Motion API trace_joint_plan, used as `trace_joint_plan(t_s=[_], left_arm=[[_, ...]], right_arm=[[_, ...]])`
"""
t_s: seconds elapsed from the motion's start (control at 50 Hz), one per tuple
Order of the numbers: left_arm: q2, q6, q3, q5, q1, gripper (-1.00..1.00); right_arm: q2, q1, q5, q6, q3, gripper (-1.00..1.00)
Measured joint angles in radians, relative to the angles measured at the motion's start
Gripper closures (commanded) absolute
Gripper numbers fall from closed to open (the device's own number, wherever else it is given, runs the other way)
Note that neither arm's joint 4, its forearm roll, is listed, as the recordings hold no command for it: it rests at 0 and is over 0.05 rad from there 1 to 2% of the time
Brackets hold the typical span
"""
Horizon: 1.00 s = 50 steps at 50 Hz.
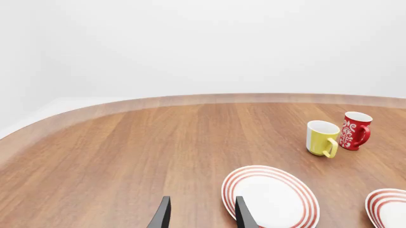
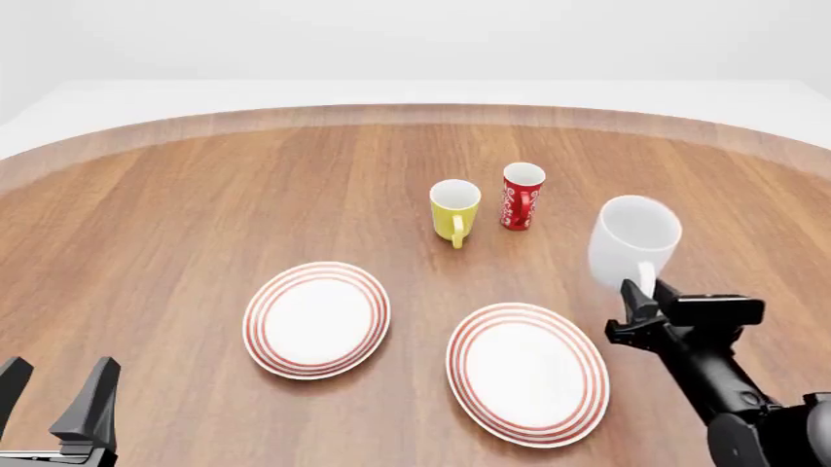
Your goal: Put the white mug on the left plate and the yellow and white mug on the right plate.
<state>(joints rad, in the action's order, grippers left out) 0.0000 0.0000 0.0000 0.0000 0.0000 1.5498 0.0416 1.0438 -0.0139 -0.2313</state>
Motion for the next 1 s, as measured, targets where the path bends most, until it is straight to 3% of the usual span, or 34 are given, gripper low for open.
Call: trace_joint_plan(t_s=[0.6, 1.0], left_arm=[[0.000, 0.000, 0.000, 0.000, 0.000, -1.00], [0.000, 0.000, 0.000, 0.000, 0.000, -1.00]], right_arm=[[-0.349, 0.160, -0.300, 0.012, -0.010, 1.00], [-0.344, 0.292, -0.339, 0.005, -0.061, 1.00]])
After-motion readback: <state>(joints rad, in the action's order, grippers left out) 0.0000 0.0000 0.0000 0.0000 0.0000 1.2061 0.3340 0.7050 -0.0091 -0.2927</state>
